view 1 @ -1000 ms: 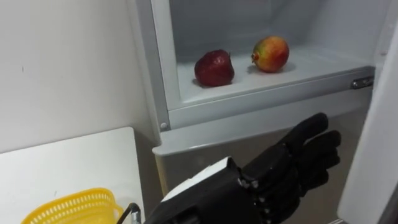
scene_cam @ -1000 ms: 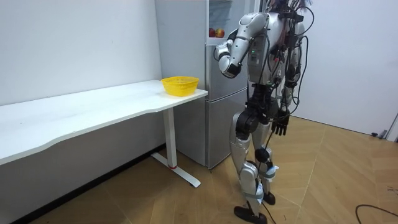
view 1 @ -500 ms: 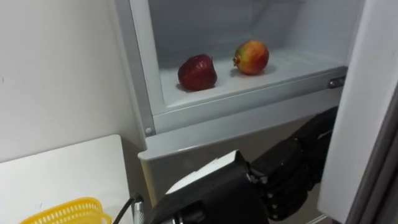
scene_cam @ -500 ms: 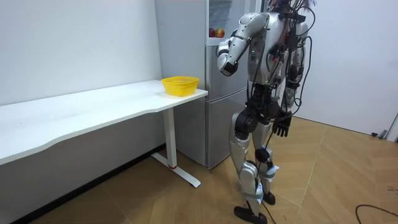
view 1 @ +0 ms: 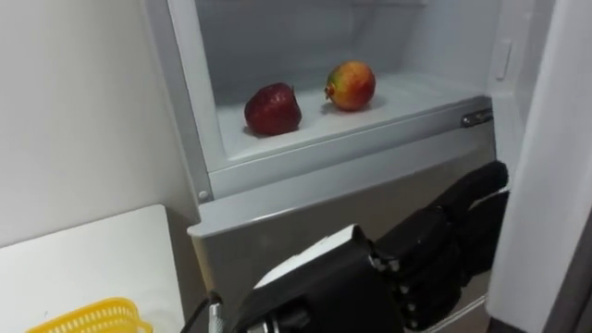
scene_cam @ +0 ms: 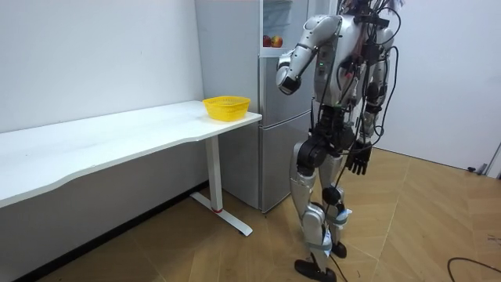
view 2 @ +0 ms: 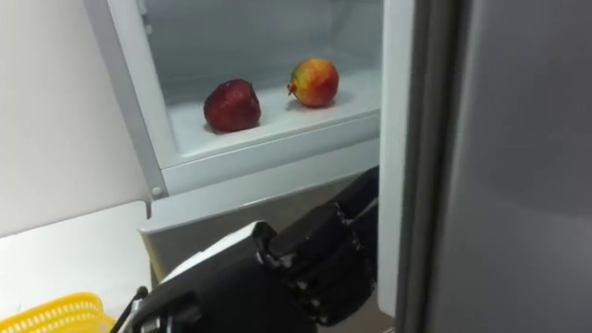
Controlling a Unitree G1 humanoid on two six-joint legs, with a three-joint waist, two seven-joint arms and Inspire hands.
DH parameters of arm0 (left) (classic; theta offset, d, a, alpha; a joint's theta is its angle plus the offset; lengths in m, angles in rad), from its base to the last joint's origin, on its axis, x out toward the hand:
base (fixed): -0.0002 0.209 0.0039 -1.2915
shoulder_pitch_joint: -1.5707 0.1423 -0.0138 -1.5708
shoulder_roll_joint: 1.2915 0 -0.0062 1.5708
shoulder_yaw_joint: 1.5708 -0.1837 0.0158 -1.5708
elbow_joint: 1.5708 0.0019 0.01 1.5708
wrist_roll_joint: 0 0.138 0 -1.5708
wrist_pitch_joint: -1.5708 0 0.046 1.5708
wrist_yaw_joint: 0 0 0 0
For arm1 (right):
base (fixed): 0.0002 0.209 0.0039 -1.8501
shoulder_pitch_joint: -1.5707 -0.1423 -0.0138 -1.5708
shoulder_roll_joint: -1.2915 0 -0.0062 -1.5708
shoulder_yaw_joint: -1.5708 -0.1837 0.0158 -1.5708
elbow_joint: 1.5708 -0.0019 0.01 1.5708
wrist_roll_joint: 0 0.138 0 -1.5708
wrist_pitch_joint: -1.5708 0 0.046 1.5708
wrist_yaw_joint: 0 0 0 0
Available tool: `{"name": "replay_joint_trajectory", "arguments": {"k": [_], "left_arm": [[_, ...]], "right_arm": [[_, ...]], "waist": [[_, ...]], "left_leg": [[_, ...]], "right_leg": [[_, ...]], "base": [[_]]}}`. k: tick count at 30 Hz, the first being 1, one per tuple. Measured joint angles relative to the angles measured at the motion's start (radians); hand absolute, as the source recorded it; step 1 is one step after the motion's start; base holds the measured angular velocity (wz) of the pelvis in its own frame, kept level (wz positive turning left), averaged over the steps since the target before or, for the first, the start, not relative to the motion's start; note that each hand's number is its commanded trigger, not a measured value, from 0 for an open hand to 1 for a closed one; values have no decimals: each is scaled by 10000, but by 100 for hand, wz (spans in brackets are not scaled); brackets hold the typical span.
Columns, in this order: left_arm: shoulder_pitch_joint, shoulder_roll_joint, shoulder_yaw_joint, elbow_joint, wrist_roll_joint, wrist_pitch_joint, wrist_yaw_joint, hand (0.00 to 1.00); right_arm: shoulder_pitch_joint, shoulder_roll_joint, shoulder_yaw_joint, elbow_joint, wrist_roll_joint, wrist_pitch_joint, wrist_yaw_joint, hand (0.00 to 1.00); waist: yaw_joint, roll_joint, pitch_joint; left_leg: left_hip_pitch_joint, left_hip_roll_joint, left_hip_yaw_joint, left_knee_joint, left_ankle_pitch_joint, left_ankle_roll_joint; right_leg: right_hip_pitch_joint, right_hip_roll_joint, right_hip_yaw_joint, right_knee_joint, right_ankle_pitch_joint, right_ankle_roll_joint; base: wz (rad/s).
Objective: Retrieve from the upper fridge
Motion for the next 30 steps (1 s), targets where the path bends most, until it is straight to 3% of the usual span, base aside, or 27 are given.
{"name": "replay_joint_trajectory", "arguments": {"k": [9, 14, 20, 25, 30], "left_arm": [[-1140, -121, -681, 416, -35, -3, 4, 0], [-1467, -460, -862, 682, -41, 50, 147, 0], [-1849, -476, -861, 933, -54, 314, 276, 0], [-2209, -441, -862, 933, -439, 543, 491, 0], [-2292, -458, -862, 932, -952, 541, 712, 0]], "right_arm": [[-22, -171, -14, -7, 80, 5, 16, 0], [-34, -176, -38, -201, 55, 38, 254, 0], [-1, -177, -35, -453, 49, 421, 464, 0], [-126, -196, -42, -471, 47, 446, 587, 0], [-115, -200, -73, -469, 44, 448, 620, 0]], "waist": [[-290, 150, -41], [-813, 168, -45], [-970, 187, -52], [-1048, 233, -83], [-1055, 255, -95]], "left_leg": [[-27, -12, 545, -46, 1, -1], [14, 9, 707, -50, 1, -1], [86, 51, 783, -47, 0, -1], [90, 25, 804, -48, 0, -2], [95, 15, 824, -47, 0, -2]], "right_leg": [[-152, 46, 382, -19, 47, 39], [-162, 80, 468, -39, 62, 32], [-231, 173, 690, -11, 85, -6], [-293, 181, 699, -9, 88, -8], [-303, 180, 698, -16, 88, -7]], "base": [[-14], [-10], [-14], [0], [0]]}}
